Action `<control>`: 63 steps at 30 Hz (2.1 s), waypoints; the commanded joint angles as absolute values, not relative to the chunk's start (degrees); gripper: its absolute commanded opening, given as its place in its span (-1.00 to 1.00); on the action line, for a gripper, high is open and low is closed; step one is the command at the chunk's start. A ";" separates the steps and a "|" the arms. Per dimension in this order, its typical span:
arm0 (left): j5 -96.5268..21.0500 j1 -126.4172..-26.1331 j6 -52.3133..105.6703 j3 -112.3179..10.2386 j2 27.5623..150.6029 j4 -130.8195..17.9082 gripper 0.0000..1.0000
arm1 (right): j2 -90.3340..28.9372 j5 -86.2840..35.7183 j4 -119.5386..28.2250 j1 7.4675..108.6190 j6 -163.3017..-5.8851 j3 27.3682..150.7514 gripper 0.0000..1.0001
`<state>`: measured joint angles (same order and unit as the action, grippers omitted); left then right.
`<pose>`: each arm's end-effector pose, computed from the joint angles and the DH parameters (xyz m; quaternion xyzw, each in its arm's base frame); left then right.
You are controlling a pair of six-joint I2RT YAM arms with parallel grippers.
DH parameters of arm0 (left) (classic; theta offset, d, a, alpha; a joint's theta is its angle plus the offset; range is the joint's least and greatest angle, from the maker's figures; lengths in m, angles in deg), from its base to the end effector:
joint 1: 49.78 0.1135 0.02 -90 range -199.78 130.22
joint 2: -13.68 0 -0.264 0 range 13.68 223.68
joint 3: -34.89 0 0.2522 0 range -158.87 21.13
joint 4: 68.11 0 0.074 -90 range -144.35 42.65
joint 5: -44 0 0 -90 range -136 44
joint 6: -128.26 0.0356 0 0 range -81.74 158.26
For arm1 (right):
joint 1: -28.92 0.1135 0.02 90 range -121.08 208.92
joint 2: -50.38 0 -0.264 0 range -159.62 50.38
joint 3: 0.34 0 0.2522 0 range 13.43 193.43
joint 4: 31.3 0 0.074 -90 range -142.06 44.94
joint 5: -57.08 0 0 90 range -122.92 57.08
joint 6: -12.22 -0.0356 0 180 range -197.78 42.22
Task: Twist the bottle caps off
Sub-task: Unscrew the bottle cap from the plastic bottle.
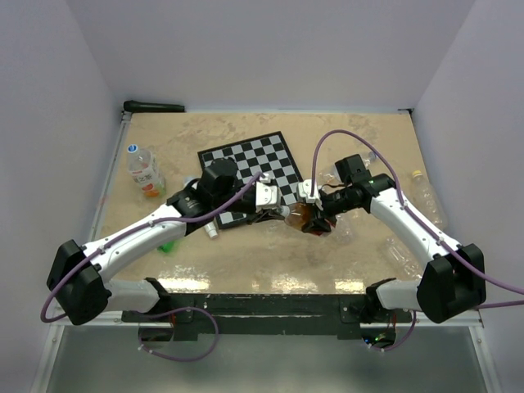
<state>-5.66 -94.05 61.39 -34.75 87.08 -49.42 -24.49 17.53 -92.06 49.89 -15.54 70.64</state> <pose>0.1914 -0.2187 0.3113 0.5924 0.5428 -0.3775 0.4604 0.2181 0.1130 0.2639 -0.6560 0.5979 0.3192 0.3323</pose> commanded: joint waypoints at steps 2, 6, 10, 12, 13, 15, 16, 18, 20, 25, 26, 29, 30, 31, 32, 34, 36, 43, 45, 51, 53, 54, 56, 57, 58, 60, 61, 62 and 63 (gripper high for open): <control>-6.96 -93.90 54.20 -36.70 85.84 -52.24 -1.00 | -24.32 18.67 -92.52 49.92 -14.59 71.08 -0.87; -18.09 -93.90 38.84 -37.75 84.43 -51.81 -1.00 | -24.41 18.49 -92.43 49.92 -14.59 70.99 -0.87; -35.77 -93.81 11.53 -42.24 84.34 -42.24 -1.00 | -24.68 18.49 -92.43 49.92 -14.59 70.99 -0.87; -36.33 -93.81 2.44 -41.98 84.43 -40.30 -1.00 | -25.03 18.58 -92.52 49.92 -14.50 71.08 -0.87; -35.64 -93.81 -0.91 -41.80 84.78 -39.85 -1.00 | -25.11 18.67 -92.70 49.92 -14.41 71.17 -0.87; -34.32 -93.81 -4.36 -41.54 84.87 -39.67 -1.00 | -25.03 18.75 -93.05 49.92 -14.23 71.34 -0.87; -34.14 -93.81 -4.72 -41.28 84.78 -40.02 -1.00 | -24.94 18.76 -93.05 49.92 -14.23 71.26 -0.87; -35.79 -93.81 -4.37 -41.36 84.17 -39.85 -1.00 | -24.68 18.76 -93.05 49.92 -14.23 71.26 -0.87; -37.12 -93.81 -2.97 -41.62 83.73 -39.41 -1.00 | -24.41 18.84 -93.05 49.92 -14.23 71.26 -0.87; -36.95 -93.81 -0.59 -41.11 82.50 -38.79 -0.51 | -24.32 18.84 -93.05 49.92 -14.32 71.17 -0.87; -36.69 -93.81 -0.33 -40.66 81.97 -39.32 -0.32 | -24.41 18.93 -93.05 49.92 -14.41 71.26 -0.87; -36.51 -93.72 1.69 -40.04 80.56 -39.94 0.23 | -24.59 18.84 -93.05 49.84 -14.32 71.26 -0.87; -36.25 -93.72 2.83 -40.04 80.21 -39.76 0.41 | -24.59 18.93 -93.05 49.92 -14.32 71.26 -0.87; -36.33 -93.63 4.06 -39.96 79.69 -39.68 0.51 | -24.41 18.93 -93.05 49.84 -14.32 71.17 -0.87; -36.07 -93.63 5.98 -40.04 79.33 -39.33 0.59 | -24.50 18.93 -93.05 49.92 -14.32 71.17 -0.87; -35.89 -93.46 10.55 -40.22 78.02 -38.27 0.68 | -24.50 18.93 -93.05 49.92 -14.23 71.26 -0.87; -38.60 -93.54 14.86 -40.48 76.88 -36.34 0.76 | -24.50 18.93 -93.14 49.92 -14.32 71.17 -0.87; -38.89 -93.37 30.15 -36.62 69.32 -39.84 0.99 | -24.59 18.93 -93.05 49.92 -14.23 71.17 -0.87; -37.39 -93.37 35.42 -35.13 68.61 -40.90 1.00 | -24.59 18.93 -93.05 49.92 -14.23 71.17 -0.87; -30.99 -93.54 51.07 -31.44 67.03 -44.15 1.00 | -24.68 18.93 -93.05 49.92 -14.15 71.17 -0.87; -27.91 -93.46 54.68 -30.20 66.33 -45.82 1.00 | -24.85 18.93 -93.14 49.92 -14.15 71.17 -0.87; -27.20 -93.37 55.39 -29.59 66.15 -46.52 1.00 | -24.94 18.93 -93.14 49.84 -14.15 71.26 -0.87; -26.32 -93.46 56.19 -28.80 66.23 -48.28 1.00 | -24.94 18.93 -93.23 49.92 -14.06 71.17 -0.87; -25.96 -93.37 56.19 -28.71 66.41 -48.90 1.00 | -24.94 18.93 -93.31 49.92 -13.97 71.17 -0.87; -25.53 -93.46 56.27 -28.62 66.76 -49.34 1.00 | -24.94 18.93 -93.23 49.84 -13.97 71.17 -0.87; -24.73 -93.46 56.45 -28.53 67.64 -50.30 1.00 | -25.03 18.76 -93.23 49.92 -13.97 71.17 -0.87; -24.12 -93.46 56.63 -28.53 68.16 -50.66 1.00 | -25.03 18.76 -93.23 49.92 -13.88 71.08 -0.87; -23.59 -93.46 56.98 -28.53 68.60 -50.83 1.00 | -25.11 18.76 -93.40 49.84 -13.80 71.17 -0.87; -22.89 -93.46 57.59 -28.53 69.04 -50.92 1.00 | -25.12 18.67 -93.40 49.92 -13.71 71.17 -0.87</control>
<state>-27.02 -93.50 53.90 -28.61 67.81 -45.79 -25.30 17.71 -92.48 49.95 -15.02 70.72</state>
